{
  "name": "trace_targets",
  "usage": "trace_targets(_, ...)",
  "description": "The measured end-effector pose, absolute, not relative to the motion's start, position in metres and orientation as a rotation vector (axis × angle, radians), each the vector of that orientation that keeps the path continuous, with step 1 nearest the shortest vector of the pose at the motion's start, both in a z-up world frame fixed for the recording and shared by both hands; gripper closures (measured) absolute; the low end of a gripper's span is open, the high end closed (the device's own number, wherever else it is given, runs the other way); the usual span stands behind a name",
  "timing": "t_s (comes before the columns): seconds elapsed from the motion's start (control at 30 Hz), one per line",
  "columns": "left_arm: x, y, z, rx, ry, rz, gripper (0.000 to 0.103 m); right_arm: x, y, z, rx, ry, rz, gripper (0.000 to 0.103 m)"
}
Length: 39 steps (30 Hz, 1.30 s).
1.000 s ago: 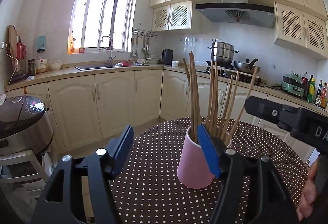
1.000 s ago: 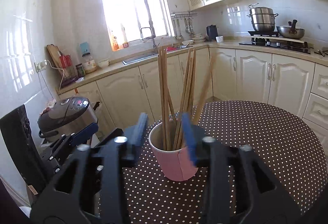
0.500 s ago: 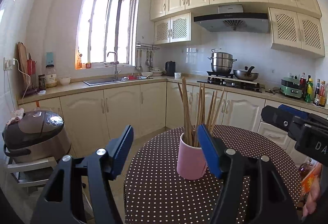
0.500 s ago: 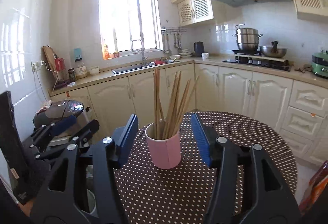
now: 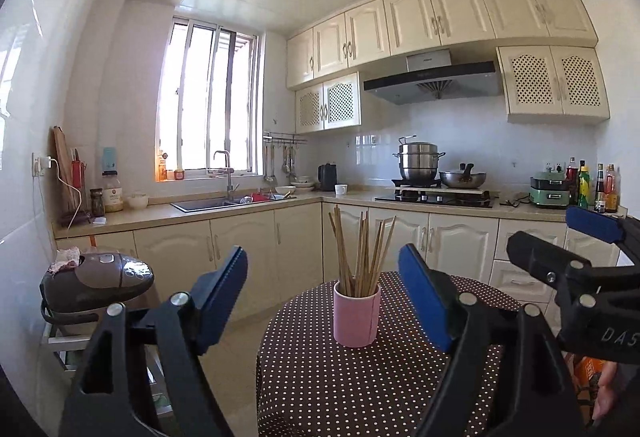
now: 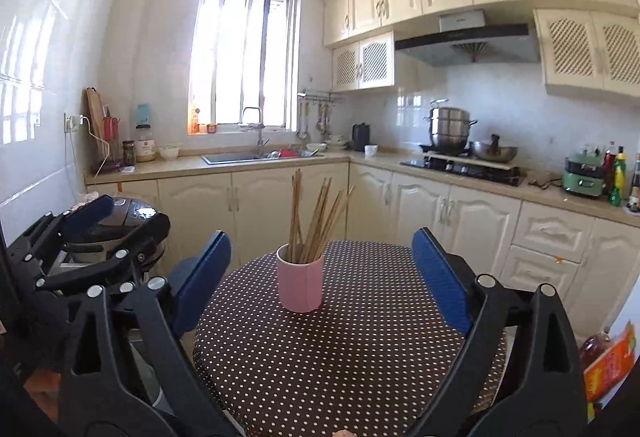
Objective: Organize utensils
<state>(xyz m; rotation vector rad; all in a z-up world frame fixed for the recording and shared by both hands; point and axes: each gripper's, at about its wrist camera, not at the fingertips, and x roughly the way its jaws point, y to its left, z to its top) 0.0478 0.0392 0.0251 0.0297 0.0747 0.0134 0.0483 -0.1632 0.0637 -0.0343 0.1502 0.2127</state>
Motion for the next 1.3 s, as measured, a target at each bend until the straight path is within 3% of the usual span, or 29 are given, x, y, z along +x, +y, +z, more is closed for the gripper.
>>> trace_targets(0.47,-0.037,0.042,0.045,-0.001,-0.011,-0.026,0.013,-0.044,-0.162,0.075,-0.066,-0.018,0.138,0.006)
trace_targets(1.3,-0.065,0.047,0.050,0.016,-0.075,0.032,0.012,-0.064,-0.163,0.072,-0.060,-0.067,0.145,0.006)
